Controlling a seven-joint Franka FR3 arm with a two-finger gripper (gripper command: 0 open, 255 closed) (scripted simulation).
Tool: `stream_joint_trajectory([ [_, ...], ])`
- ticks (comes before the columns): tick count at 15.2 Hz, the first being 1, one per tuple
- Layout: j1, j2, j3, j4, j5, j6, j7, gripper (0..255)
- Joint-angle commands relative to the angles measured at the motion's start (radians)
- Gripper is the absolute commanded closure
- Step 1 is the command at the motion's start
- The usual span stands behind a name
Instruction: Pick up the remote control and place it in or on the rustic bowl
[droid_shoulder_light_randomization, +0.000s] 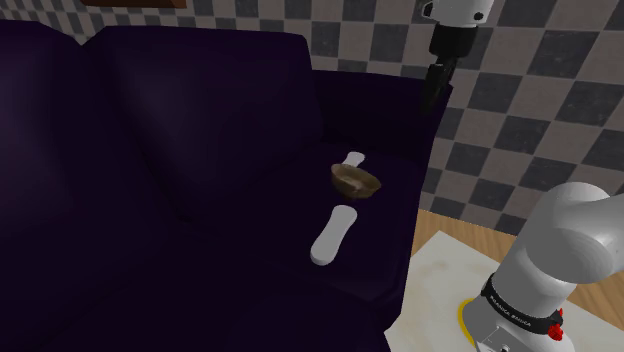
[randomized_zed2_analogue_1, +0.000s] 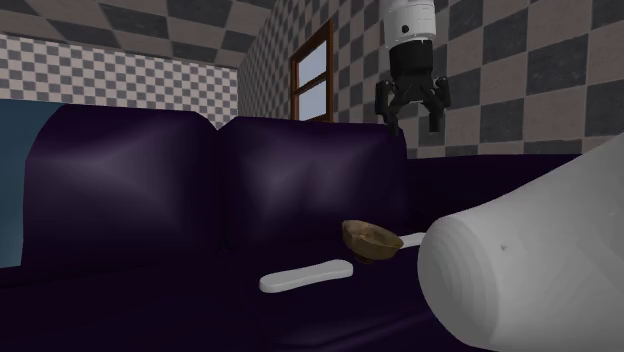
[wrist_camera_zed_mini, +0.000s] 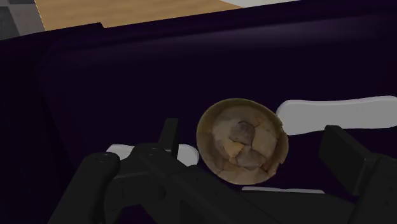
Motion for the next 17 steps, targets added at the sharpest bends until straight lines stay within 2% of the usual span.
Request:
stream_joint_trajectory([
  [1,0.0,0.0,0.0,0.0,0.0,0.0,0.0,0],
  [9,-0.07,-0.04,0.197,-0.197,0.163,0.122,0.453,0],
  [17,-0.142,0.067,0.428,-0.28,0.339,0.304,0.901,0],
])
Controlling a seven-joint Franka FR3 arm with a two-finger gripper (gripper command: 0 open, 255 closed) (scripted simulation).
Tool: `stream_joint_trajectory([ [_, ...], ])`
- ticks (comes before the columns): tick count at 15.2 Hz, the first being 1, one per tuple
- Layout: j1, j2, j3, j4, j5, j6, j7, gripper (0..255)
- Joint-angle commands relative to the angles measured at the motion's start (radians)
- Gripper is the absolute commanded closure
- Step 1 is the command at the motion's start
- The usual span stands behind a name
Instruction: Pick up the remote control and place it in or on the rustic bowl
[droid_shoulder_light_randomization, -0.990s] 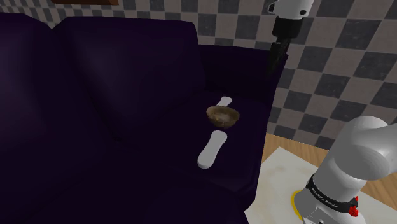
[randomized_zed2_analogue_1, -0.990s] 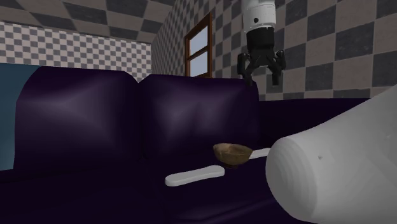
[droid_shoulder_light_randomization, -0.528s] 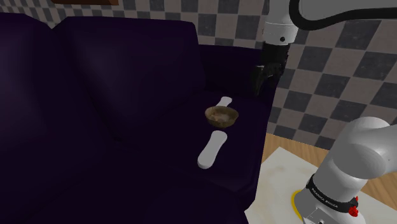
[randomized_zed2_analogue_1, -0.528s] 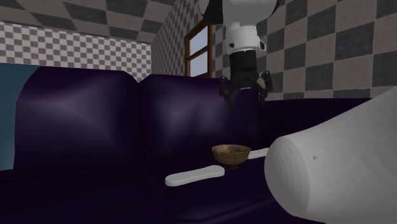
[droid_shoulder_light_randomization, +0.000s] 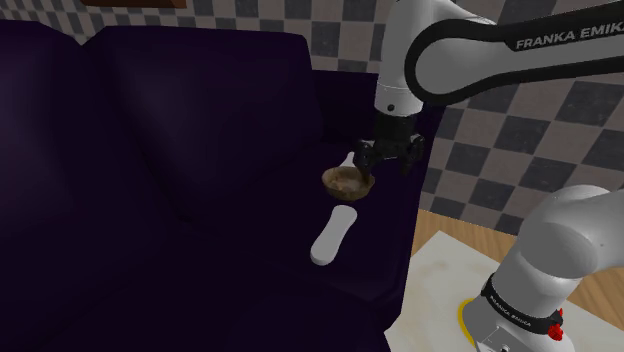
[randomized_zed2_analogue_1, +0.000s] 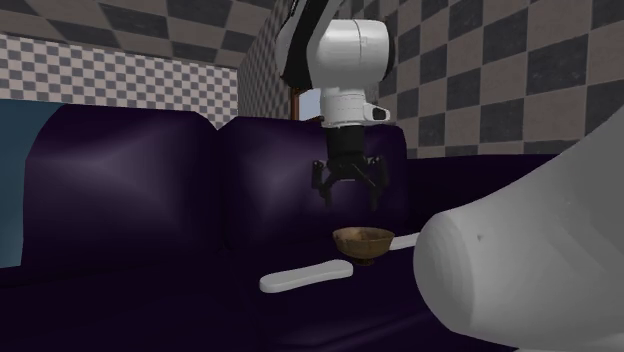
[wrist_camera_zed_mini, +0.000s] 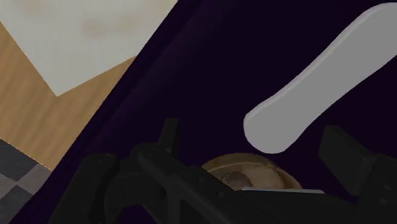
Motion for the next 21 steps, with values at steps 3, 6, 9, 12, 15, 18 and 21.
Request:
stream_joint_trajectory([
  [3,-0.048,0.091,0.126,-0.013,0.078,0.11,0.232,0],
  [6,-0.103,0.189,0.223,0.002,0.112,0.202,0.4,0],
  [9,-0.176,0.307,0.327,0.031,0.117,0.3,0.575,0],
  [12,-0.226,0.387,0.392,0.043,0.102,0.37,0.677,0],
  [15,-0.237,0.418,0.414,0.022,0.094,0.42,0.687,0],
  [18,-0.251,0.453,0.437,0.002,0.08,0.471,0.701,0],
  [21,-0.254,0.46,0.442,-0.002,0.077,0.481,0.704,0],
])
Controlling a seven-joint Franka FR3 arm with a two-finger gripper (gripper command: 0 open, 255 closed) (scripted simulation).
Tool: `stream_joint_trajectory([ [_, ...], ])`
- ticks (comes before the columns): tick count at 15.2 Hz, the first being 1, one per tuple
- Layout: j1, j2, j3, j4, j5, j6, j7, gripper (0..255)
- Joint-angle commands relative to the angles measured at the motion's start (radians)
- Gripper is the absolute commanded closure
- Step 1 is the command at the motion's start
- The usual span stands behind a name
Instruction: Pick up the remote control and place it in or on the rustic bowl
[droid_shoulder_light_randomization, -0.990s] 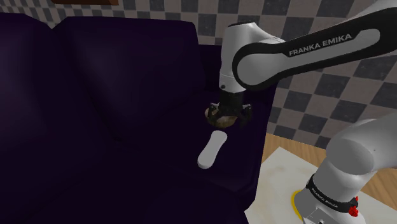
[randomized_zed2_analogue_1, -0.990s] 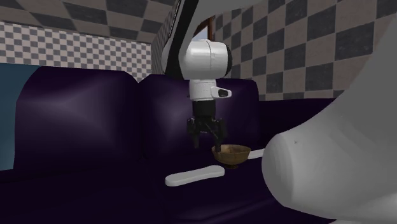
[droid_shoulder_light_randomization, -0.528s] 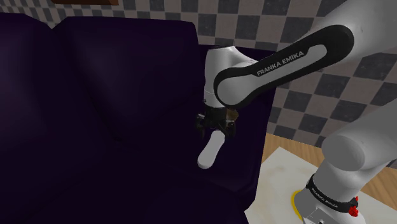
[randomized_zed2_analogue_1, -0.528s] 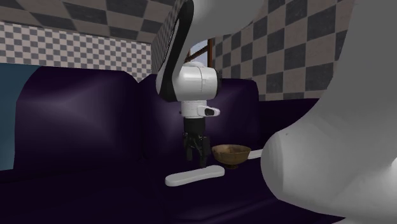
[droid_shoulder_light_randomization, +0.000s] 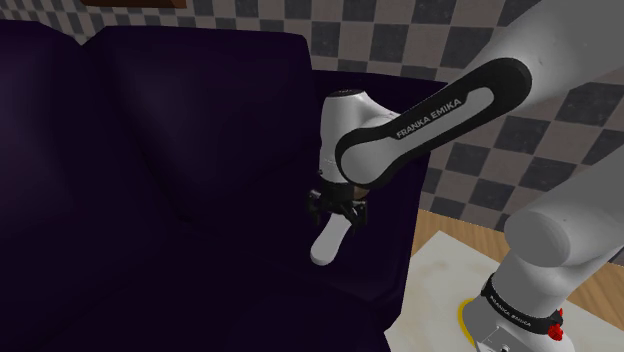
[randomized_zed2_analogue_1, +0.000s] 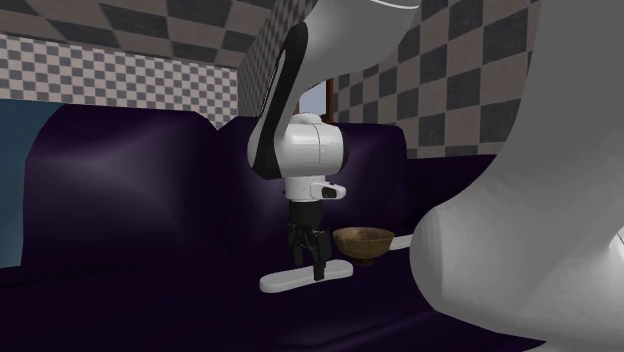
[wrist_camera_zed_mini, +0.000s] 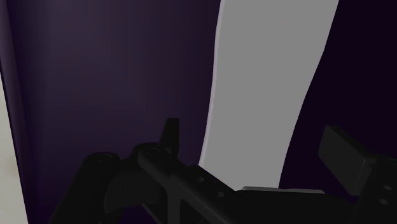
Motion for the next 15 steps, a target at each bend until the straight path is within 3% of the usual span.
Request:
stream_joint_trajectory([
  [1,-0.002,0.003,0.002,-0.002,-0.001,0.005,0.001,0],
  [5,-0.002,0.003,0.002,-0.002,-0.002,0.005,0.001,0],
  [6,-0.002,0.003,0.002,-0.002,-0.002,0.005,0.001,255],
  [15,-0.002,0.003,0.002,-0.002,-0.002,0.005,0.001,255],
])
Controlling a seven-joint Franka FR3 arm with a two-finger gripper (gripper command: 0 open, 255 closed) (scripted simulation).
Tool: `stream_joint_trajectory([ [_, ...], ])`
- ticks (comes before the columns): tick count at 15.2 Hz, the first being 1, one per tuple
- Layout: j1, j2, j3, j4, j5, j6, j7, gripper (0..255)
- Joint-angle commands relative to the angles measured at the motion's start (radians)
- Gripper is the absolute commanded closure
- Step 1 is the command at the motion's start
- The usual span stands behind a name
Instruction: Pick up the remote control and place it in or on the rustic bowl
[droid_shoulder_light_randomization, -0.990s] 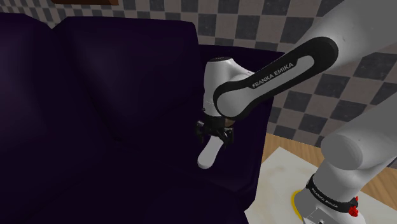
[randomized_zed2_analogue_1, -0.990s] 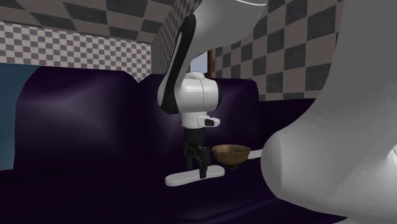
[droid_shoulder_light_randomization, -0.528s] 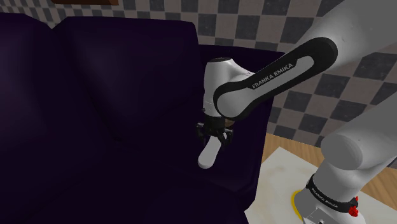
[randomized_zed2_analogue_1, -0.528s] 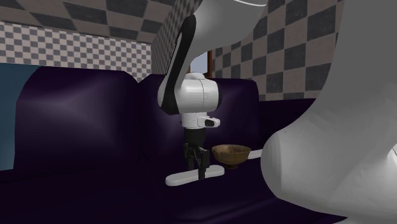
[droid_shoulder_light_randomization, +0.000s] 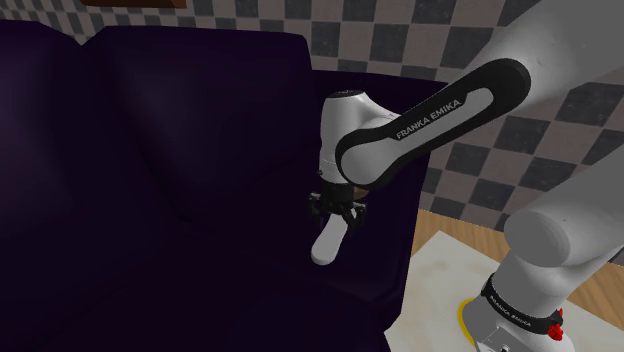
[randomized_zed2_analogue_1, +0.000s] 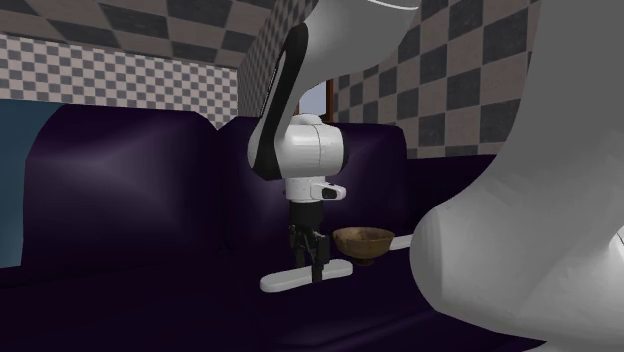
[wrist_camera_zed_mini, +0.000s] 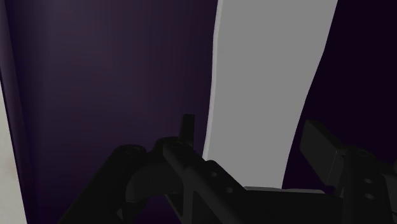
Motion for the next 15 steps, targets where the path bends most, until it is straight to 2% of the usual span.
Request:
stream_joint_trajectory([
  [1,0.005,-0.013,-0.008,0.006,0.006,-0.017,-0.006,255],
  [15,0.049,-0.149,-0.108,0.107,0.037,-0.246,-0.049,255],
])
